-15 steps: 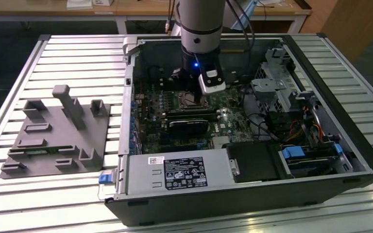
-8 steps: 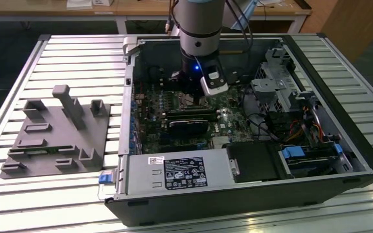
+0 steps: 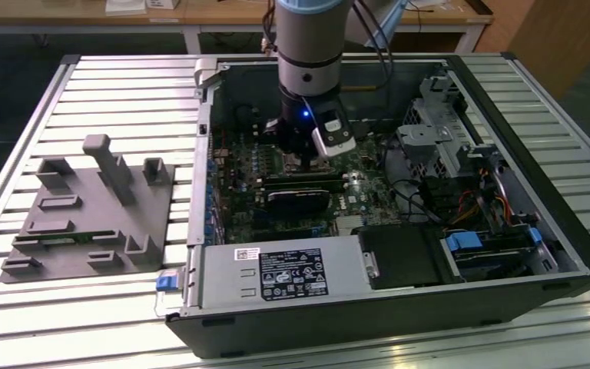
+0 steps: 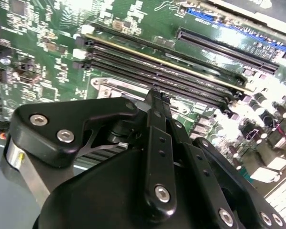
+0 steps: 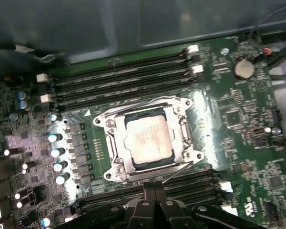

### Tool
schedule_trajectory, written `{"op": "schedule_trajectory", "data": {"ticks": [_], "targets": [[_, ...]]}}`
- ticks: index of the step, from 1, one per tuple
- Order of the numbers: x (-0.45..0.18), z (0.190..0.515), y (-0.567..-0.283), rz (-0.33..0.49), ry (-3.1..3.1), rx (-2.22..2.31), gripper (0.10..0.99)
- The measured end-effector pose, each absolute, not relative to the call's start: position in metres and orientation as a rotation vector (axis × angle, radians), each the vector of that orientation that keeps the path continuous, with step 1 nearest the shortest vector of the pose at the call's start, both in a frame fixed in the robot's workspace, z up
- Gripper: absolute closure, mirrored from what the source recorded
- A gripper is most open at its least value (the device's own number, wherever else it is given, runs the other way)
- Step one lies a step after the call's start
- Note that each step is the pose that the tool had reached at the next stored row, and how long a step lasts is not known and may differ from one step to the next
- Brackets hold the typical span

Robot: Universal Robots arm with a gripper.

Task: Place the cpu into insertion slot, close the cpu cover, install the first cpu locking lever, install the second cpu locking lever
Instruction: 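Install the second cpu locking lever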

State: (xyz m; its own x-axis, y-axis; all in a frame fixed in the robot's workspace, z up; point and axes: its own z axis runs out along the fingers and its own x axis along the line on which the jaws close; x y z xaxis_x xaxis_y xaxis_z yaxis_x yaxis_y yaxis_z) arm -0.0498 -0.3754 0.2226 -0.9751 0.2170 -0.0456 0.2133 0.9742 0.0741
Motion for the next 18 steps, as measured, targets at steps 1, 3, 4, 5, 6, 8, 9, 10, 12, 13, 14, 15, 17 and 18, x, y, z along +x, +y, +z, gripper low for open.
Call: {"op": "schedule_trajectory", "data": {"ticks": [1, 3, 4, 5, 6, 8, 9, 10, 12, 13, 14, 15, 17, 18], "targets": [[-0.0511, 0.2212, -0.3757, 0.107, 3.069, 0.327, 0.98], [-0.053, 0.2182, -0.3762, 0.107, 3.072, 0.309, 0.98], [-0.0539, 0.2168, -0.3764, 0.108, 3.073, 0.298, 0.98], [-0.0545, 0.216, -0.3766, 0.108, 3.074, 0.288, 0.98], [-0.0546, 0.2157, -0.3766, 0.109, 3.075, 0.283, 0.98], [-0.0546, 0.2156, -0.3766, 0.11, 3.075, 0.282, 0.98], [-0.0546, 0.2156, -0.3765, 0.11, 3.075, 0.282, 0.98], [-0.0547, 0.2156, -0.3766, 0.111, 3.075, 0.282, 0.98], [-0.0553, 0.2151, -0.3782, 0.125, 3.075, 0.282, 0.98], [-0.0559, 0.2146, -0.3795, 0.136, 3.075, 0.282, 0.98], [-0.0567, 0.214, -0.3809, 0.15, 3.075, 0.283, 0.98], [-0.0576, 0.2134, -0.382, 0.163, 3.076, 0.283, 0.98], [-0.0591, 0.2124, -0.384, 0.192, 3.076, 0.283, 0.98], [-0.0598, 0.2119, -0.3851, 0.206, 3.076, 0.283, 0.98]]}}
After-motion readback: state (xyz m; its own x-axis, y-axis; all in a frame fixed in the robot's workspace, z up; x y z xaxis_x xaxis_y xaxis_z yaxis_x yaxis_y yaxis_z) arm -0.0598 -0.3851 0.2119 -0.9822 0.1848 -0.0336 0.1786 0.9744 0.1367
